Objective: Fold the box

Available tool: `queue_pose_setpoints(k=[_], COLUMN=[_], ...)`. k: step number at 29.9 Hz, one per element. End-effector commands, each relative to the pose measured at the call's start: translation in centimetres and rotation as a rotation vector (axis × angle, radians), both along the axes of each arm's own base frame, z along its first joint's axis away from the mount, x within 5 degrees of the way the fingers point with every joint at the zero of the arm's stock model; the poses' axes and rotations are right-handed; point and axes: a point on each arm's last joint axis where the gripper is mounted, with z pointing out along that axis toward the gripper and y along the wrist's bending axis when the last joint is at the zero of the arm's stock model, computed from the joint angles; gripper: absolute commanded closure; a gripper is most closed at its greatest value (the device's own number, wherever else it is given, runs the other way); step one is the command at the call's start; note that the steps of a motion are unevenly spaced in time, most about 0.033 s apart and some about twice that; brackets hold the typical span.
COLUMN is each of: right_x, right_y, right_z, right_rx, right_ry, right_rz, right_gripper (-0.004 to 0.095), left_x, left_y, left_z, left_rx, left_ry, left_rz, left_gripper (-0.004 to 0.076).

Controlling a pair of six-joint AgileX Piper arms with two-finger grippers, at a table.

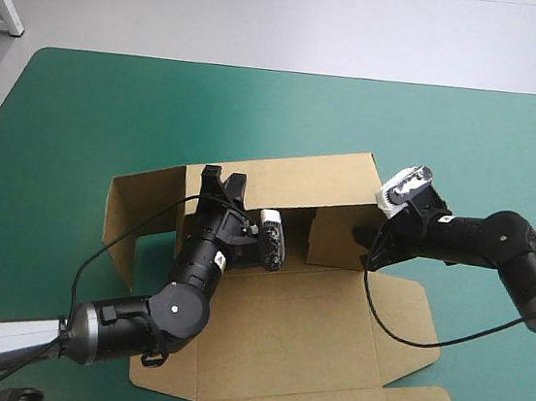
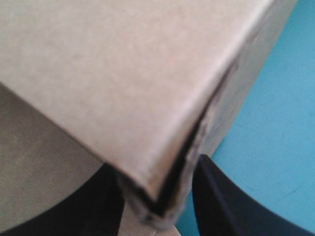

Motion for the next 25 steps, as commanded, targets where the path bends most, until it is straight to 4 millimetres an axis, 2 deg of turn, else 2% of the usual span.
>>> queue_pose_setpoints(k=[1,12,25], right_x=[-0.6,-1.3,-2.1], right_y=[0.4,3.2,3.7], right_z=[1.5,1.4,1.5], right_rx=[0.091,0.119,0.05], right_ry=[-0.025,-0.009,-0.042], right_rz=[-0.022,-0.026,0.042], right_gripper=[0.0675,0.0883,0.0881], left_x=[-0.3,-0.3,-0.3], left_y=[-0.4,-0.6,-0.5], left_z=[2.3,2.2,2.3], left_rx=[-0.014,-0.014,-0.011], left_ry=[-0.123,-0.111,-0.115], left_rz=[-0.077,-0.102,-0.095], left_gripper=[0.0734,0.0734,0.0734])
